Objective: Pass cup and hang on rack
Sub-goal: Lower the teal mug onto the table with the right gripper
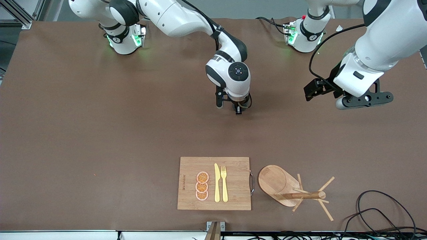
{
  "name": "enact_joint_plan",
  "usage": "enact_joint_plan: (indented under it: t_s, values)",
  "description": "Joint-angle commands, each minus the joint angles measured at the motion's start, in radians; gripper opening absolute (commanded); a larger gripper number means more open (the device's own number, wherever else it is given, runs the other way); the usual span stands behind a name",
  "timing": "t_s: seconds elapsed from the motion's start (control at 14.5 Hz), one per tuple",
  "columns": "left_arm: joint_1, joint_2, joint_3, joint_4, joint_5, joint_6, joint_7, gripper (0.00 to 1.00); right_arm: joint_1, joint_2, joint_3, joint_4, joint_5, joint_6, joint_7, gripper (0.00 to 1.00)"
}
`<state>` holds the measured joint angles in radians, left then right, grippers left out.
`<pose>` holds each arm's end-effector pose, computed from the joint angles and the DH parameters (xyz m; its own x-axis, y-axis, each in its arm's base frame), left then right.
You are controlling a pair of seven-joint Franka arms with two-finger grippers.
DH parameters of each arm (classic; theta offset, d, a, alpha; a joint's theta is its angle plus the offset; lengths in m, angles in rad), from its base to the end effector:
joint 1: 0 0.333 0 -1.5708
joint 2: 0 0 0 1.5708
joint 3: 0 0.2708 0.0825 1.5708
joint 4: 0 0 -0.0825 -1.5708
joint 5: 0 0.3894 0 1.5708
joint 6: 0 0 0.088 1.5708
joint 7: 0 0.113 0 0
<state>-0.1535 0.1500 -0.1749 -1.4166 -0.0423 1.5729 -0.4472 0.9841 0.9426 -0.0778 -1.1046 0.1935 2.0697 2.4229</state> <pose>0.5680 -0.1911 0.5616 0.9926 0.1197 -0.0218 0.1209 -0.9905 0.0652 0.4364 0.6009 0.2107 -0.0065 -0.9961 -0.0881 -0.9977 0.0006 0.0677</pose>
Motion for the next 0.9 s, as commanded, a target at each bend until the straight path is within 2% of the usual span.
enact_joint_plan:
  t_s: [0.0, 0.28, 0.55, 0.83]
  values:
    - [0.000, -0.001, -0.001, 0.010, 0.009, -0.001, -0.036, 0.99, 0.008, 0.004, -0.007, 0.017, -0.019, -0.002, 0.024, 0.72]
    - [-0.009, -0.035, -0.018, -0.056, 0.062, -0.007, -0.085, 0.99, 0.007, 0.004, -0.007, 0.017, -0.019, -0.002, 0.024, 0.72]
    - [0.000, -0.058, -0.037, -0.093, 0.104, -0.004, -0.077, 0.99, -0.022, -0.040, 0.000, 0.017, -0.008, -0.022, 0.018, 0.72]
    - [0.000, -0.084, -0.035, -0.134, 0.105, 0.015, -0.064, 0.99, -0.067, -0.082, 0.009, 0.019, -0.005, -0.124, -0.026, 0.72]
